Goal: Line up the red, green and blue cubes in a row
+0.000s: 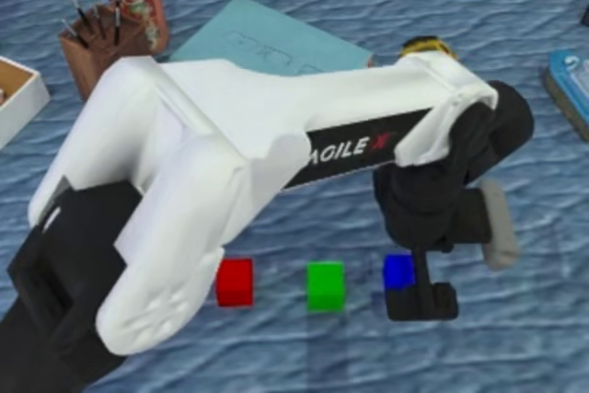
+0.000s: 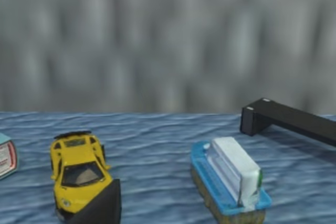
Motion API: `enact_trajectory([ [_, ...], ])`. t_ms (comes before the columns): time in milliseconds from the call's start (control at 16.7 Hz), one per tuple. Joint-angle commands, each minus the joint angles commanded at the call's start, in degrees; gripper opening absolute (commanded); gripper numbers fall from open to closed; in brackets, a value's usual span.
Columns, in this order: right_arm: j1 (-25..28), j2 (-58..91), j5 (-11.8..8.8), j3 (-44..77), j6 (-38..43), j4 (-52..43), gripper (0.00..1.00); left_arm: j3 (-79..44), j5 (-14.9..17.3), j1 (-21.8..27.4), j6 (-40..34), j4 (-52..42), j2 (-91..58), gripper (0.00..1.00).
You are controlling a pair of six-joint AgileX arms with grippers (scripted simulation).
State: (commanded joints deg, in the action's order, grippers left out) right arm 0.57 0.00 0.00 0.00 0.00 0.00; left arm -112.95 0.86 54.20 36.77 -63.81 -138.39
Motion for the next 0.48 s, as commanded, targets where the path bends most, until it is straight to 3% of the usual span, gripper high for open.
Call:
enact_trajectory([
  [480,0.0,0.0,0.0,0.0,0.0,0.0,1.00,-11.0,0.0,-1.2,-0.2,-13.2,2.2,1.00],
])
